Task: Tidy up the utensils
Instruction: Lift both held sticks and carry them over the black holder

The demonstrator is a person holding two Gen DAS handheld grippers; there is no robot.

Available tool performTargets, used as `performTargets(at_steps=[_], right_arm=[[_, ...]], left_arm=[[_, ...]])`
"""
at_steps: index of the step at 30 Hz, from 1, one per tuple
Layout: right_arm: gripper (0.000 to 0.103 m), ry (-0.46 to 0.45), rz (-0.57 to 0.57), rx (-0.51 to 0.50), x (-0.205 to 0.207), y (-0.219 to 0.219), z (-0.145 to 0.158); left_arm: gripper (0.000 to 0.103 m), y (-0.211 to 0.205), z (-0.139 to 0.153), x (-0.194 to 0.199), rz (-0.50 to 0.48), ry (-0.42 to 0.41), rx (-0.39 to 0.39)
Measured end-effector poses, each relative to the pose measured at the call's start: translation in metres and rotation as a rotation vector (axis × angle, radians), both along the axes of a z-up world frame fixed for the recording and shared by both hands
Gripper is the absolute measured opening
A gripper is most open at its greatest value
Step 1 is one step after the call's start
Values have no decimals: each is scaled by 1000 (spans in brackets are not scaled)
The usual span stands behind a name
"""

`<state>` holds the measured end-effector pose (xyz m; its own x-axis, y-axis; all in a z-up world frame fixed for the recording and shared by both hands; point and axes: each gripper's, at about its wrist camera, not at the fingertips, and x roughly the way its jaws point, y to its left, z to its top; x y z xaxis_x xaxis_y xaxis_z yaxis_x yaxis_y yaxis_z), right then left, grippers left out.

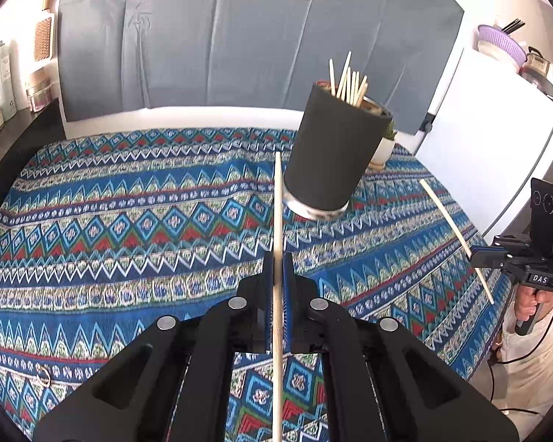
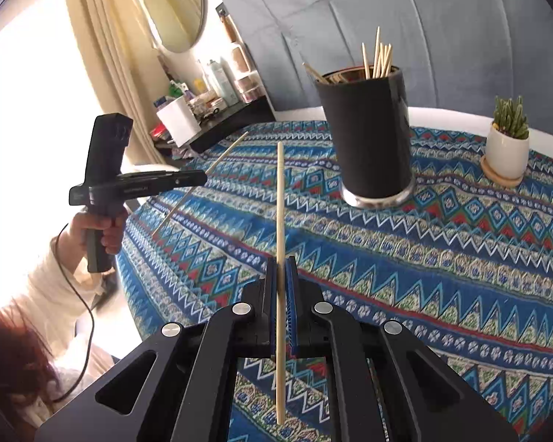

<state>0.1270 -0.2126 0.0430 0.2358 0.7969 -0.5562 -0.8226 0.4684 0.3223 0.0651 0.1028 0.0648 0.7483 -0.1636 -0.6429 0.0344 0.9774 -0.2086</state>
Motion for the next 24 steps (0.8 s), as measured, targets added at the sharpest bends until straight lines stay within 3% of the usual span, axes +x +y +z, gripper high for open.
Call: performTargets(at_steps=[14,24], right_arm=[[5,-124,-86,41,45,14,85],[5,-217,-112,121,71,42,120]], left_arm=[[5,0,91,66,-133,-136,34],[5,-3,133,104,-226,-246,11]])
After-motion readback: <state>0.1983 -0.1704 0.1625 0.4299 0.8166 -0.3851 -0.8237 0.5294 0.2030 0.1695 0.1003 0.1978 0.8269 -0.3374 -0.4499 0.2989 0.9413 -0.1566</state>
